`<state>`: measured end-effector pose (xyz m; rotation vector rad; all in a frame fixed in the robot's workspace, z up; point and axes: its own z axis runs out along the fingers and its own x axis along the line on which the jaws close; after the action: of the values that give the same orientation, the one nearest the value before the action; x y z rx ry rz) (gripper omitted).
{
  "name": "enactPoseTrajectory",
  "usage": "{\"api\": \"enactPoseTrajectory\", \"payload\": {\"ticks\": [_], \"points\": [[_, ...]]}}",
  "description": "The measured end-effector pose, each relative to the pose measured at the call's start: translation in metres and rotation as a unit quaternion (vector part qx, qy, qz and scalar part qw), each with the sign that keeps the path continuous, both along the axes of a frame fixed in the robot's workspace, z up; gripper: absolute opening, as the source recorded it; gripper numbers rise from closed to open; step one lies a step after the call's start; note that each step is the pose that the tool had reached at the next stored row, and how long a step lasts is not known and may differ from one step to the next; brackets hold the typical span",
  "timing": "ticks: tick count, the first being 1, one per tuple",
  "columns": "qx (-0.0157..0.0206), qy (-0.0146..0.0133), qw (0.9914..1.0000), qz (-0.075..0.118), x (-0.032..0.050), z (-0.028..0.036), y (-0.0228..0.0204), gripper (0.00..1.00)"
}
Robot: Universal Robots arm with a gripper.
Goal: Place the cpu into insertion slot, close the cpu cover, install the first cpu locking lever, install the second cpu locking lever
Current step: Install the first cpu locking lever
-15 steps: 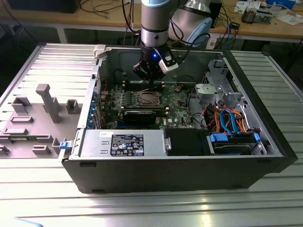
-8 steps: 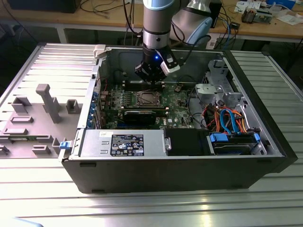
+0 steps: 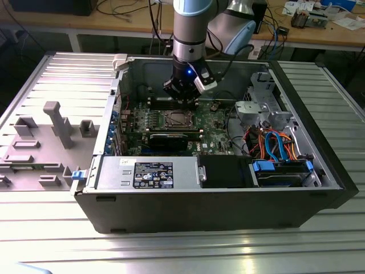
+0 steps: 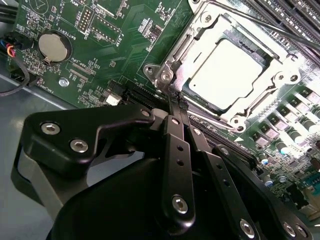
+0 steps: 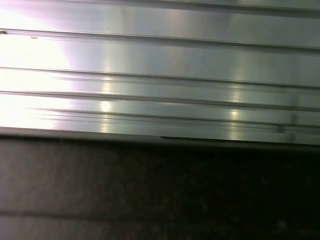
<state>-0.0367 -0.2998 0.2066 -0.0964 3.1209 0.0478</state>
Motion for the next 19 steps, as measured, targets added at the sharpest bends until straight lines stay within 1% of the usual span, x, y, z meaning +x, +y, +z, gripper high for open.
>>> {"api": "enactPoseTrajectory", "payload": {"ticks": [9,19], "points": [[0.0002,-0.0002,1.00000,0.000,0.0001,0.0006,0.0001,0.11],[-0.0010,0.0000,1.00000,0.000,0.0017,0.0003,0.0002,0.11]]}}
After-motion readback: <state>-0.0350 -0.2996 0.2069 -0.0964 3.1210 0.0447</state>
